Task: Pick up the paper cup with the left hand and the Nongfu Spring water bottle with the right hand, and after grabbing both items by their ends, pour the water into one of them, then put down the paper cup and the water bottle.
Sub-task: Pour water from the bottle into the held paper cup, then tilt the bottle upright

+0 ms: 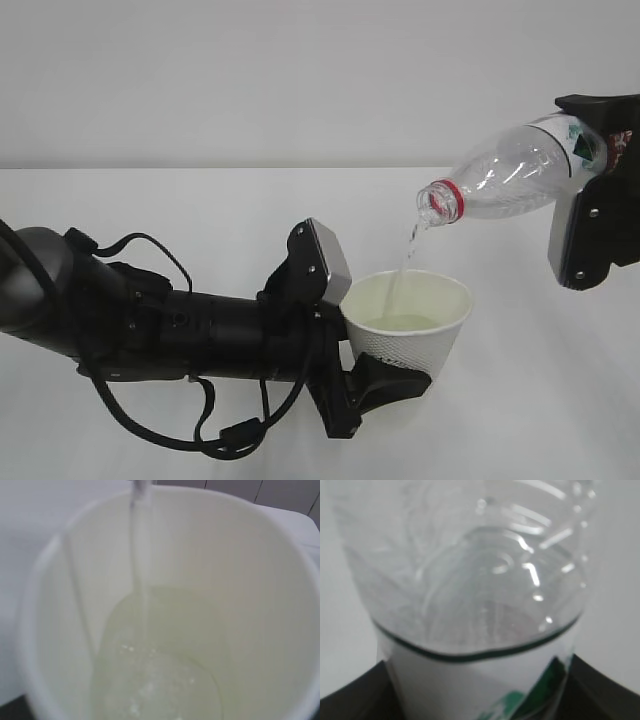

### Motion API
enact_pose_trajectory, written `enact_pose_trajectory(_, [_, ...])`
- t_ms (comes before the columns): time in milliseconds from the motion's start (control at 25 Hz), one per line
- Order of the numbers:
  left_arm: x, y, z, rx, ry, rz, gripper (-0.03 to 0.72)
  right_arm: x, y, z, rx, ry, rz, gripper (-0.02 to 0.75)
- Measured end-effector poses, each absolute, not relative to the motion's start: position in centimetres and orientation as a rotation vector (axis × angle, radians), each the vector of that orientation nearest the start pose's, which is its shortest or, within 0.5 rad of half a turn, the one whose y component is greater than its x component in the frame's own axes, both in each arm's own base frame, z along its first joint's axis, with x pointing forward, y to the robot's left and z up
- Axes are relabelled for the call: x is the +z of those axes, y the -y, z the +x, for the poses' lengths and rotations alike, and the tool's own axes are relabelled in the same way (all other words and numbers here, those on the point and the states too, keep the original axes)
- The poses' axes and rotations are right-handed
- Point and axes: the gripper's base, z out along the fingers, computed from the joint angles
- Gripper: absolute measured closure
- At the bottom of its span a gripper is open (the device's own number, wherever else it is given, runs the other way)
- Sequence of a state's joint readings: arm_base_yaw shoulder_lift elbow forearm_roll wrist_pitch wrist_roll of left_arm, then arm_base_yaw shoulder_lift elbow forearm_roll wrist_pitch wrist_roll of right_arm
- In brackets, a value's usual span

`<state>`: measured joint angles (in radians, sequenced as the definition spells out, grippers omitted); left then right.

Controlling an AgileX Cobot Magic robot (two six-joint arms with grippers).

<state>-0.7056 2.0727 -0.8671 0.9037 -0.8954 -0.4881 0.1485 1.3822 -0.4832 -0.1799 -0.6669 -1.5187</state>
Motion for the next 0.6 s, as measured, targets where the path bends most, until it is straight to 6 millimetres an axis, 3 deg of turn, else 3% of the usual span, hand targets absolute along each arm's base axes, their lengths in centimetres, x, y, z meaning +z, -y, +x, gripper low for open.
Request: enact_pose_trajectory(600, [10.4,27.82,24.05,-0.994,-1.643,1.258,0.196,22.7,-4.88,25.85,-1.004,-1.063,-1.494,0.224])
